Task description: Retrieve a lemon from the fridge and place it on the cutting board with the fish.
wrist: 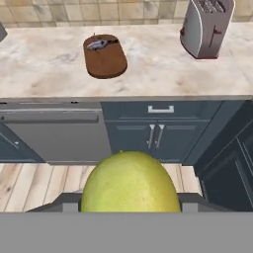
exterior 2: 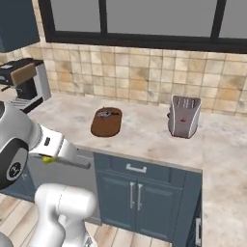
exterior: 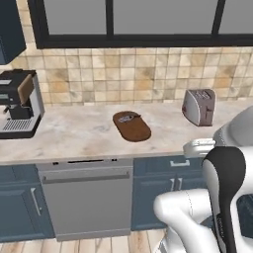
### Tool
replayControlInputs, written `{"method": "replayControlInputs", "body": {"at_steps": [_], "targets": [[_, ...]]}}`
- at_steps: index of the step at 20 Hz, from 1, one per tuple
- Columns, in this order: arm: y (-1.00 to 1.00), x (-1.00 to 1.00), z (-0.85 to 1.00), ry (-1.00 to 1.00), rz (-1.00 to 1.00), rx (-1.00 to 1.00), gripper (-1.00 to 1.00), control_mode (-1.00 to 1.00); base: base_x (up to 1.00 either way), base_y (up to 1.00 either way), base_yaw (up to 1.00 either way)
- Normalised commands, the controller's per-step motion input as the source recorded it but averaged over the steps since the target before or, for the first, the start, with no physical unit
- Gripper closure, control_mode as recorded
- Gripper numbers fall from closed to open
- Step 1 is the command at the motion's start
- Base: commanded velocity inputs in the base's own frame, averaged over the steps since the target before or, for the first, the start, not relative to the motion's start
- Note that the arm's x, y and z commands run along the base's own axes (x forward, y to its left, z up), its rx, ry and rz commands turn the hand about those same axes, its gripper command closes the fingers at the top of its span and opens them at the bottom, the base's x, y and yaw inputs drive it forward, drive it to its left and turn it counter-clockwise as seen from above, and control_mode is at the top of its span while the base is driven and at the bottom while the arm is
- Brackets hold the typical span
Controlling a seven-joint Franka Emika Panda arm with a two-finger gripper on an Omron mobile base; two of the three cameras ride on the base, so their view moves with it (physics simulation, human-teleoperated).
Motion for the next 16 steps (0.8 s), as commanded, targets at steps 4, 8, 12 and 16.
{"method": "replayControlInputs", "body": {"at_steps": [4,8,12,16], "targets": [[0.0,0.0,0.0,0.0,0.0,0.0,1.0,1.0,0.57,0.0,0.0],[0.0,0.0,0.0,0.0,0.0,0.0,1.0,1.0,0.53,0.0,0.0],[0.0,0.0,0.0,0.0,0.0,0.0,1.0,1.0,0.5,0.07,0.0],[0.0,0.0,0.0,0.0,0.0,0.0,1.0,1.0,0.55,0.18,0.0]]}}
